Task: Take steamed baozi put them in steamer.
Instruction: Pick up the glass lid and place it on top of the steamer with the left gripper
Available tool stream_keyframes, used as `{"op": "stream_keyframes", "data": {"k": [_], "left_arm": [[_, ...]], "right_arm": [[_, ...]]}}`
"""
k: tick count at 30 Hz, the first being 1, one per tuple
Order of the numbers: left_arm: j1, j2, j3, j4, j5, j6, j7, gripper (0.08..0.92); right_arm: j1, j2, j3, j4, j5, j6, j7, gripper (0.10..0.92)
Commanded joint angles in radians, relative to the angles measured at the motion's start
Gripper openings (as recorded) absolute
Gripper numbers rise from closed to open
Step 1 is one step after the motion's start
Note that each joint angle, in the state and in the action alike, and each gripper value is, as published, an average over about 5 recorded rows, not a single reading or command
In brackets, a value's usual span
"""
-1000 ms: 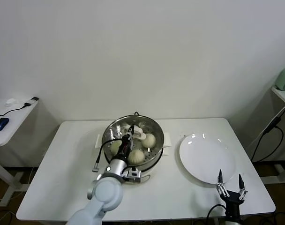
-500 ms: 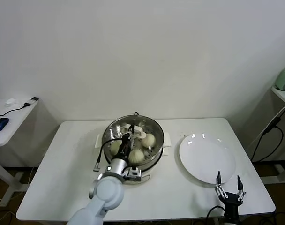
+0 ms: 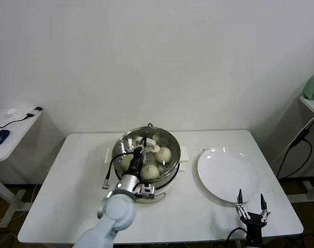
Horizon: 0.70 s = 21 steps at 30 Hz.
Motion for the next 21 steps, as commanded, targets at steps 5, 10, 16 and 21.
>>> {"op": "stream_keyframes", "data": {"k": [5,10,16,21], "left_arm": [[0.019,-0.004,-0.004,-0.003,-0.009,0.004,-0.010,0.138],[0.025,-0.010,-0.009,-0.002,-0.009,0.005,-0.017,0.142],[0.039,-0.008,-0.017,-0.025,-0.013,0.008,-0.018,0.272],[0.086,0.017,-0.024,-0.107,-0.033,0.009,-0.015,0.420]], "right_arm": [[0.000,0.000,0.000,0.005,-0.007,0.000,0.001,0.823],[-0.005,-0.001,0.001,0.011,-0.010,0.002,0.001,0.823],[-0.010,0.001,-0.004,0.018,-0.016,0.002,0.001,0.823],[-0.007,0.002,-0.009,0.026,-0.020,-0.001,0.003,0.823]]}}
